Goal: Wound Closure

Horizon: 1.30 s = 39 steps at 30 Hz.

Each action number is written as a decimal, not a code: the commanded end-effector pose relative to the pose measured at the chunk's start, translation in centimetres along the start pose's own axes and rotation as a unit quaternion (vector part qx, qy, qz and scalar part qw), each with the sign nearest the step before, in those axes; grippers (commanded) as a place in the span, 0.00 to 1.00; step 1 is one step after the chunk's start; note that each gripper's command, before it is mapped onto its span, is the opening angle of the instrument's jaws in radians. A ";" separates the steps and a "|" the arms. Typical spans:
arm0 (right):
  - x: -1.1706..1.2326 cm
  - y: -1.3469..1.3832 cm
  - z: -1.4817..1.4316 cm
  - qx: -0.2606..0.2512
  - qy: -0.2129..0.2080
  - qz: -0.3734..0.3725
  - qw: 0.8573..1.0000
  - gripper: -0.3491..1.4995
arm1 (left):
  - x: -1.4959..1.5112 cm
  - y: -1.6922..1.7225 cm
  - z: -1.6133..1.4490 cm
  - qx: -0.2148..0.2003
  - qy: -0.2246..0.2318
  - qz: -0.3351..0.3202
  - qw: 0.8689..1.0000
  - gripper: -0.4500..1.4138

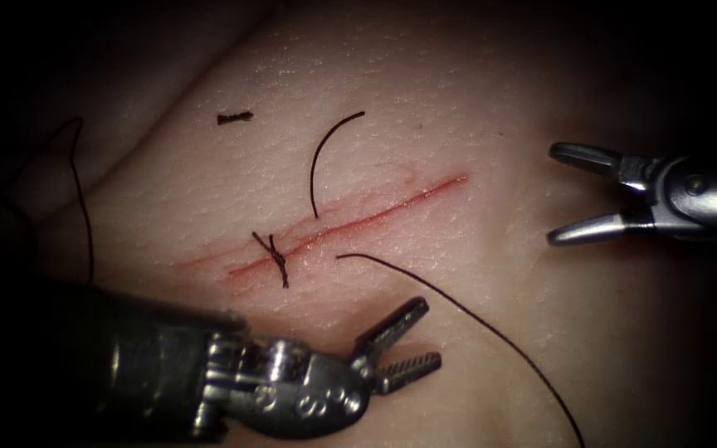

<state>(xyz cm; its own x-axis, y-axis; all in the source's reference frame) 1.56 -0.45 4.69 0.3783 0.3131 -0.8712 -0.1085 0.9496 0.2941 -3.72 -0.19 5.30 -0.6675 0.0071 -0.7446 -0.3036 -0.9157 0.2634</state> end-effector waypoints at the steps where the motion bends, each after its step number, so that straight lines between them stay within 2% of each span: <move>1: -0.04 -0.04 0.08 0.002 0.001 0.000 1.000 0.60 | -0.01 0.07 0.05 -0.001 0.000 -0.002 1.000 0.48; 4: -0.03 -0.01 0.08 0.001 0.000 -0.005 1.000 0.65 | -0.04 0.19 0.22 0.001 -0.009 0.024 1.000 0.54; 10: -0.02 0.01 0.09 0.000 0.001 -0.004 1.000 0.65 | -0.02 0.30 0.44 0.004 -0.023 0.065 0.998 0.56; 15: -0.02 -0.01 0.11 -0.001 0.001 -0.005 1.000 0.65 | 0.07 0.45 0.69 0.000 -0.021 0.082 0.996 0.62; 17: -0.03 -0.03 0.11 -0.001 0.001 -0.005 1.000 0.66 | 0.08 0.47 0.76 -0.001 -0.019 0.086 0.996 0.67; 22: -0.05 -0.05 0.11 -0.001 0.002 -0.007 1.000 0.66 | 0.08 0.44 0.77 -0.001 -0.019 0.085 0.996 0.68; 36: -0.07 -0.07 0.12 -0.001 0.002 -0.008 1.000 0.67 | 0.20 0.49 0.90 -0.001 -0.013 0.107 0.994 0.65; 39: -0.07 -0.06 0.12 -0.002 0.002 -0.008 1.000 0.66 | 0.26 0.51 0.91 -0.001 -0.009 0.121 0.993 0.57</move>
<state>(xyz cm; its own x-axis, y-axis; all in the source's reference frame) 1.58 -0.49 4.72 0.3780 0.2971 -0.8768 -0.1074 0.9548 0.2772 -4.62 -0.24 5.75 -0.7325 -0.2089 -0.6479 -0.1292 -0.8918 0.4335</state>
